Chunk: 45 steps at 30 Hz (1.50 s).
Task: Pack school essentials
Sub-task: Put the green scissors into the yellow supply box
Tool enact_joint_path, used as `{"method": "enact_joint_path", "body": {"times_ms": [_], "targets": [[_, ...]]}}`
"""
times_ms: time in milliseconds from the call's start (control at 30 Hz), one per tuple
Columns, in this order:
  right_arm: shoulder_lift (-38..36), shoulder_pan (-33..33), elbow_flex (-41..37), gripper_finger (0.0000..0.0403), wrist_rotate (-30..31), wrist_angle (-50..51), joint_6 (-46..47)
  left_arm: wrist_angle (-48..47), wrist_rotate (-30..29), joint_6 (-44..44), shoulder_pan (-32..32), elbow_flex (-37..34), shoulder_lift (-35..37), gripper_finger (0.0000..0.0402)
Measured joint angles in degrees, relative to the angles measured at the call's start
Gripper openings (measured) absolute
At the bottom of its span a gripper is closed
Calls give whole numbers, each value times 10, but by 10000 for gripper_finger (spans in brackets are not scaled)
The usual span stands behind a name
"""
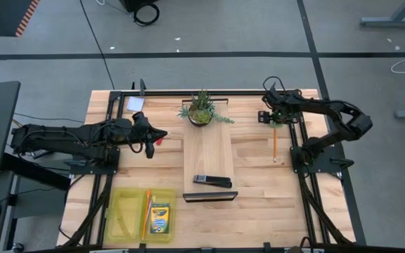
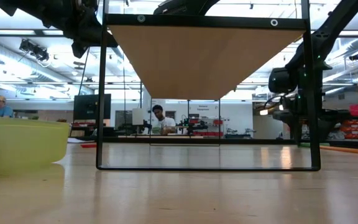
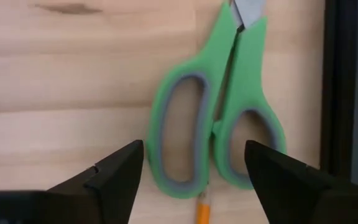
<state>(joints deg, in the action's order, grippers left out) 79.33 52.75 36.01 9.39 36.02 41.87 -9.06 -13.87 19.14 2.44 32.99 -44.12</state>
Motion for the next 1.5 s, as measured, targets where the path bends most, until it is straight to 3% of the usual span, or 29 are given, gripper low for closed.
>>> {"method": "enact_joint_path", "body": {"times_ms": [867,1200,1500], "targets": [[27,26,2,216,-19,-35,-35,-3,0,-3,0,0,0,7],[-8,22,-2,216,-22,-16,-49,-3,0,-3,0,0,0,16],[-63,-31,-1,216,-21,-9,-27,-3,0,-3,0,0,0,9]]}}
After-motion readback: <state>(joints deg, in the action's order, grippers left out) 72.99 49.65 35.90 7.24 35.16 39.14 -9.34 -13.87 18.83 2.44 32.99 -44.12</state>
